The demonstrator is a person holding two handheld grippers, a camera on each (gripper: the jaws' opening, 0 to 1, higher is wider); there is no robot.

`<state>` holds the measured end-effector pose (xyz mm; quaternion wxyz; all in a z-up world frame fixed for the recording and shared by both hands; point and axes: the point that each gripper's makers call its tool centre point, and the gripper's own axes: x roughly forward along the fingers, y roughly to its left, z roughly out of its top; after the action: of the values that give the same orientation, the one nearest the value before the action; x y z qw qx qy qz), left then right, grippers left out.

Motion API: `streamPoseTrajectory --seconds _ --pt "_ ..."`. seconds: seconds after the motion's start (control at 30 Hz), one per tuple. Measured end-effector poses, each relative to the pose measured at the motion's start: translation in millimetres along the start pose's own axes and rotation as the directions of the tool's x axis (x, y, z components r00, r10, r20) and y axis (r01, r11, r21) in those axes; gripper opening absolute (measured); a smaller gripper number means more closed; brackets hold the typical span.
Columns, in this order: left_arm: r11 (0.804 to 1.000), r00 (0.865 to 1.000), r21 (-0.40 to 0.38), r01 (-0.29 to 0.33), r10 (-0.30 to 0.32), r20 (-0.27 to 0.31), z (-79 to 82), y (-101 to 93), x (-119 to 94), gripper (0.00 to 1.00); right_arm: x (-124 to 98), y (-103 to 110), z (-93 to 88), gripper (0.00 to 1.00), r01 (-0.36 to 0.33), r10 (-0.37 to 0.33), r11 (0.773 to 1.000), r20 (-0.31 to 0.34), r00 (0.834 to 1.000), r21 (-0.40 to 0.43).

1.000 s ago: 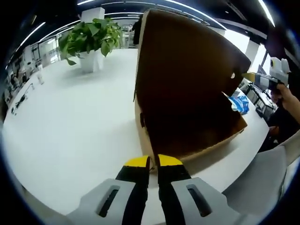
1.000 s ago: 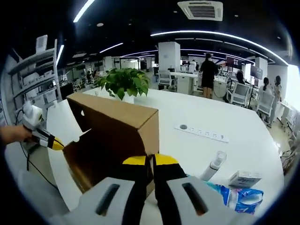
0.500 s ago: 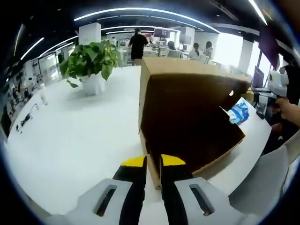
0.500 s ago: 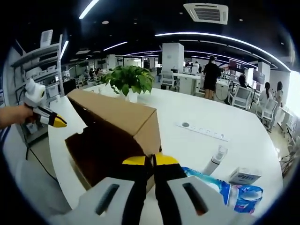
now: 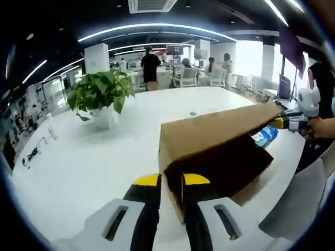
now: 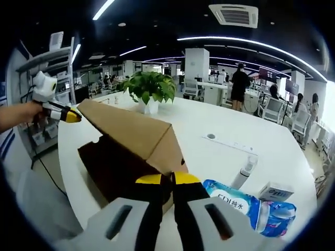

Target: Operate the shoe box by opening the lid, removing the specified soft item, and placing it in the target area until the item is outside and the box remains undamaged.

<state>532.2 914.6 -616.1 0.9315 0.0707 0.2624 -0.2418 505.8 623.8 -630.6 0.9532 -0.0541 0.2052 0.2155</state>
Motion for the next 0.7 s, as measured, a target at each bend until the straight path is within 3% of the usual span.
streamPoseTrajectory --seconds 0.23,0.7 --pt "1.0 1.0 0.006 0.018 -0.018 0.0 -3.4 -3.6 -1 0.12 -5 7 -9.1 0.06 -0.017 0.017 1.0 -0.005 1.0 -0.007" --pt "0.995 0.996 0.059 0.085 -0.083 -0.045 -29.2 -17.5 -3 0.18 -12 24 -24.7 0.13 -0.081 0.08 0.994 -0.01 0.997 -0.075"
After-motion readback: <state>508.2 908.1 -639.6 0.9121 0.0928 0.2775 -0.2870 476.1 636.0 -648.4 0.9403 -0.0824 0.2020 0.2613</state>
